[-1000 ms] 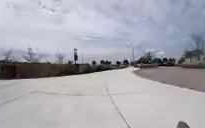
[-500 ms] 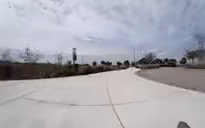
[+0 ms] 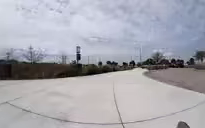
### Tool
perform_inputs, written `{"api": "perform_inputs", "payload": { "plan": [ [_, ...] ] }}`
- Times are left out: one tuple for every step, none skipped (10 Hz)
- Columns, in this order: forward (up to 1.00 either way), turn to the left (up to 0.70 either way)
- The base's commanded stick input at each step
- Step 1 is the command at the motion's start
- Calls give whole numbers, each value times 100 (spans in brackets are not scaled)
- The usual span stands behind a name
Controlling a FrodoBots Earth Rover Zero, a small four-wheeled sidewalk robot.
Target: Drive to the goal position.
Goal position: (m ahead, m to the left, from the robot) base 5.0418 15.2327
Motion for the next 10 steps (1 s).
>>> {"api": "perform_inputs", "payload": {
  "plan": [
    [100,40],
    [100,40],
    [100,40],
    [100,40],
    [100,40],
    [100,40],
    [100,40],
    [100,40],
    [100,40],
    [100,40]
  ]
}}
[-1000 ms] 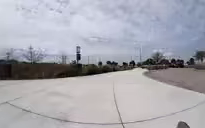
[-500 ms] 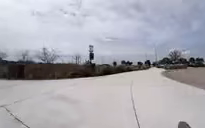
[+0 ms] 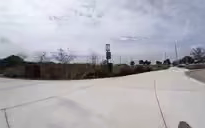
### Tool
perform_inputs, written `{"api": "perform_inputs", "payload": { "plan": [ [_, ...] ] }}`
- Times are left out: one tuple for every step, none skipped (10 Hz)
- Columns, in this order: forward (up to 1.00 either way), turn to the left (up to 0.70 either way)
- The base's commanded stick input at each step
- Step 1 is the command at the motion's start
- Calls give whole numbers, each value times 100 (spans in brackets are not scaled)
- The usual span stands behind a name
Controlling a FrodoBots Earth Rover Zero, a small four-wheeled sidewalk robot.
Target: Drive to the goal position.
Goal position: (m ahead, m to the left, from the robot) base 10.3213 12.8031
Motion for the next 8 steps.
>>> {"api": "perform_inputs", "payload": {
  "plan": [
    [100,40],
    [100,40],
    [100,40],
    [100,40],
    [100,40],
    [100,40],
    [100,40],
    [100,40]
  ]
}}
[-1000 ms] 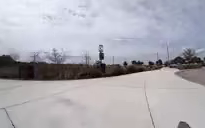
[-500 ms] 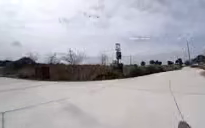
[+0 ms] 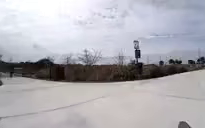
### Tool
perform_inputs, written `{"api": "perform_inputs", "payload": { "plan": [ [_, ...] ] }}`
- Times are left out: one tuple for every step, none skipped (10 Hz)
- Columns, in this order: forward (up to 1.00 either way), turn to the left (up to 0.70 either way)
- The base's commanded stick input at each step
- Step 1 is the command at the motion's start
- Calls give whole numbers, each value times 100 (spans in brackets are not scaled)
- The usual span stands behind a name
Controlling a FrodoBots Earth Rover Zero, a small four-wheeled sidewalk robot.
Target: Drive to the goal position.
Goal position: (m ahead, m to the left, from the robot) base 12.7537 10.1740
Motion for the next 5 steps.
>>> {"api": "perform_inputs", "payload": {
  "plan": [
    [100,40],
    [100,40],
    [100,40],
    [100,40],
    [100,40]
  ]
}}
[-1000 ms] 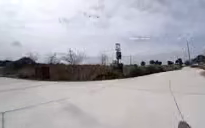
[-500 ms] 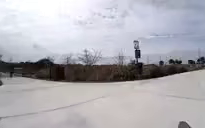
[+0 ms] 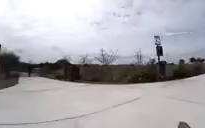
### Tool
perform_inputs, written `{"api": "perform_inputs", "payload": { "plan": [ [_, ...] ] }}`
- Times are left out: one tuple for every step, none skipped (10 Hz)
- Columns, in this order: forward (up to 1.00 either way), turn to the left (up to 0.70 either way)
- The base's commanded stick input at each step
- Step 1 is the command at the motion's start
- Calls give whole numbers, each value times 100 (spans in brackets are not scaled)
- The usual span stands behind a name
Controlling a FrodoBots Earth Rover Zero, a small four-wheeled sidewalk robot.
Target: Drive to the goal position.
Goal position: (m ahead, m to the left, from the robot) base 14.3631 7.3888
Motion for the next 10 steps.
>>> {"api": "perform_inputs", "payload": {
  "plan": [
    [100,40],
    [100,40],
    [100,40],
    [100,40],
    [100,40],
    [100,40],
    [100,3],
    [100,0],
    [100,0],
    [100,0]
  ]
}}
